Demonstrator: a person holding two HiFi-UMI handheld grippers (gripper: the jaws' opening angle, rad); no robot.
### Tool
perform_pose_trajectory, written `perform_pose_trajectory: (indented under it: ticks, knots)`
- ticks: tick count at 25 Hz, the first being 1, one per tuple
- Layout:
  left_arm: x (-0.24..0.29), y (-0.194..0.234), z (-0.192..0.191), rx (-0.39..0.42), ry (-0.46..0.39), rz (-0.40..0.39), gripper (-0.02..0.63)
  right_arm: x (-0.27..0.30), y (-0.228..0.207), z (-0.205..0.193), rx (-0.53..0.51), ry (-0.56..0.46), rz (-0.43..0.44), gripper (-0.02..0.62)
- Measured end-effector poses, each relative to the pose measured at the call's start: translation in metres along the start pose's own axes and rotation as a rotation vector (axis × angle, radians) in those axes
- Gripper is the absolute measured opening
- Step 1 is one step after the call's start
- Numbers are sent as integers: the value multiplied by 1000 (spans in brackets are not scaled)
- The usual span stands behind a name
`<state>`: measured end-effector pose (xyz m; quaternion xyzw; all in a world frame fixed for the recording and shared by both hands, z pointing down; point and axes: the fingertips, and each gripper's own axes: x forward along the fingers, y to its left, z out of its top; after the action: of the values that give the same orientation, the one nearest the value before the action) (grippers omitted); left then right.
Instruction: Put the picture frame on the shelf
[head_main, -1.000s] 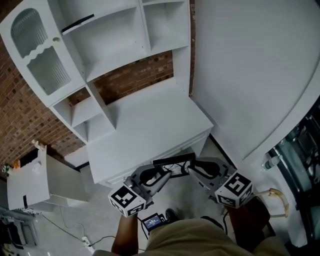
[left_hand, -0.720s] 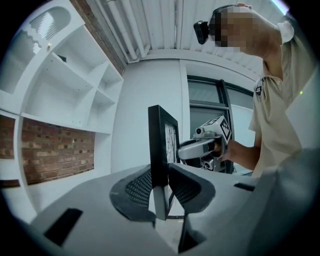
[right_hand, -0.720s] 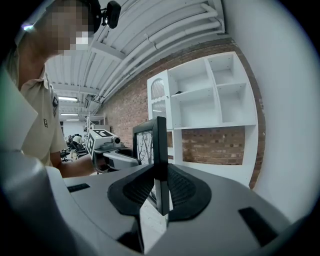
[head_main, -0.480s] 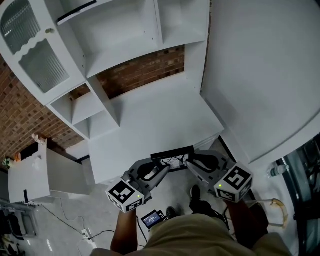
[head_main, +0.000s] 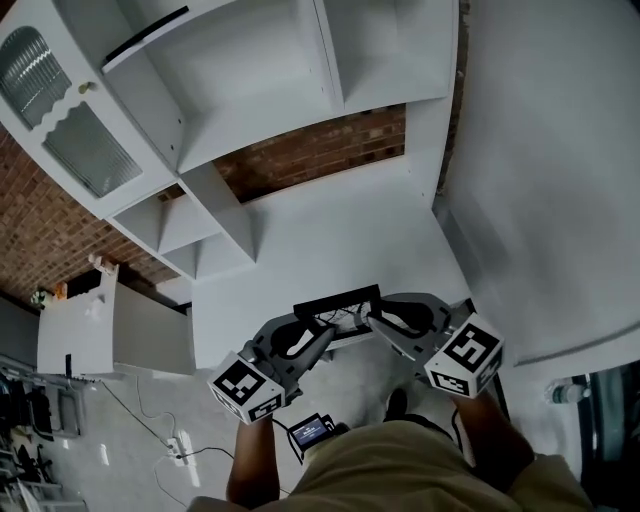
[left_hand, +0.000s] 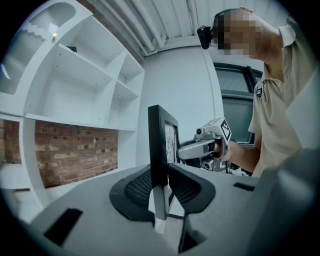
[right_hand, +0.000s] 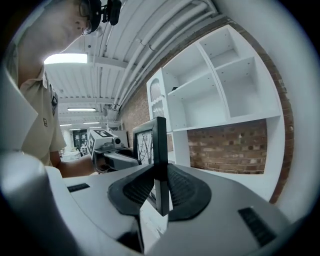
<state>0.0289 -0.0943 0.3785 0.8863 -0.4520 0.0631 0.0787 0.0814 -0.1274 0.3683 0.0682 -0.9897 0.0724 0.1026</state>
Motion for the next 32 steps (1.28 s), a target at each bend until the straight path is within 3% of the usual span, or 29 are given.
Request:
perform_pose_trajectory:
  ticks: [7,14,32]
  knots:
    - [35,31,28,25,-7,120,81,10,-51,29,-54,-42,114,75]
    - [29,74,47,34,-28,191,81,48,-69,57,-72,-80,158,75]
    - [-35,167,96,138,-181,116,81,143,-63,129,-85,-149,100,75]
